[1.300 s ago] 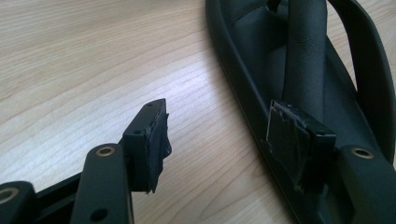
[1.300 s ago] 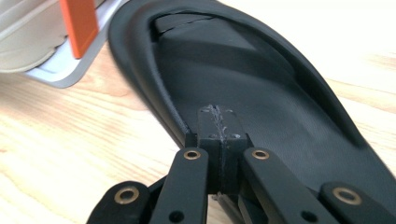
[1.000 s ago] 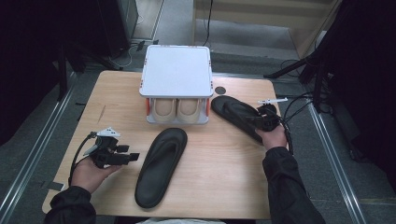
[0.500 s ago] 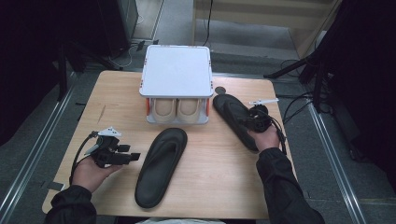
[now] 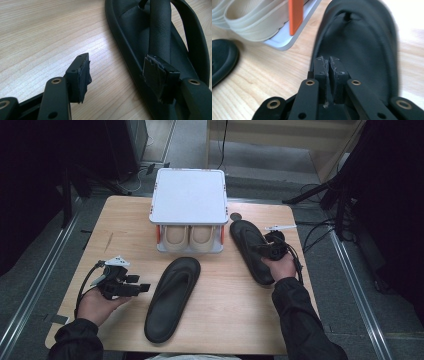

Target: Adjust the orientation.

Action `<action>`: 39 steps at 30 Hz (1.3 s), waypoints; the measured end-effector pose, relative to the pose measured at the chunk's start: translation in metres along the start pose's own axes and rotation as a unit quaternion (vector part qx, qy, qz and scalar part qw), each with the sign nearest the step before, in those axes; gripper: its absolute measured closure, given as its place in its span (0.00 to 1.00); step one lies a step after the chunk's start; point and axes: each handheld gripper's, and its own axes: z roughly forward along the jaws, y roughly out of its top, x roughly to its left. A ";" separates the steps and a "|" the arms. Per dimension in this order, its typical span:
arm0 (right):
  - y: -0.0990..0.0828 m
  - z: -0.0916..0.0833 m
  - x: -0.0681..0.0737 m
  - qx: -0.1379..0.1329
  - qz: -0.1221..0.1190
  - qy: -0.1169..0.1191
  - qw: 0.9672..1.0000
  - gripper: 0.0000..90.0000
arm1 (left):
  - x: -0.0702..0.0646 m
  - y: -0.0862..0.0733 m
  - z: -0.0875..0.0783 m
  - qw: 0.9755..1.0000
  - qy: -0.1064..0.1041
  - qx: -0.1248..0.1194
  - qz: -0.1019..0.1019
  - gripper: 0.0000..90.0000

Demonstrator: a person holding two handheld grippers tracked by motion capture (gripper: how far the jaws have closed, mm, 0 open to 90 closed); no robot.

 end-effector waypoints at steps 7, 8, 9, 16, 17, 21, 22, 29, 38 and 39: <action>0.004 -0.017 -0.018 -0.027 0.013 -0.016 0.999 0.91 | -0.001 -0.001 -0.002 1.000 -0.002 -0.010 0.000 0.43; 0.004 -0.018 -0.019 -0.030 0.014 -0.017 0.999 0.89 | -0.002 -0.002 -0.003 1.000 0.000 -0.011 -0.001 0.43; 0.005 -0.019 -0.022 -0.033 0.015 -0.019 0.999 0.87 | -0.002 -0.003 -0.003 1.000 0.001 -0.012 0.000 0.43; 0.007 -0.018 -0.038 -0.044 0.027 -0.035 0.998 0.76 | -0.001 -0.009 -0.007 1.000 0.008 -0.012 -0.010 0.43; 0.007 -0.017 -0.041 -0.045 0.029 -0.037 0.998 0.75 | -0.001 -0.010 -0.008 1.000 0.007 -0.012 -0.011 0.43; 0.006 -0.011 -0.048 -0.041 0.038 -0.040 0.998 0.73 | -0.001 -0.015 -0.010 1.000 0.012 -0.009 -0.016 0.43; 0.005 -0.008 -0.049 -0.040 0.040 -0.040 0.998 0.73 | -0.001 -0.015 -0.011 1.000 0.011 -0.009 -0.018 0.43; 0.004 0.007 -0.050 -0.017 0.034 -0.043 0.998 0.73 | 0.000 -0.021 -0.014 0.999 0.018 -0.009 -0.027 0.43; 0.002 0.014 -0.052 -0.004 0.041 -0.045 0.998 0.79 | 0.000 -0.021 -0.013 1.000 0.017 -0.005 -0.025 0.43; 0.002 0.014 -0.052 -0.005 0.042 -0.047 0.998 0.80 | 0.000 -0.021 -0.013 0.999 0.018 -0.005 -0.026 0.43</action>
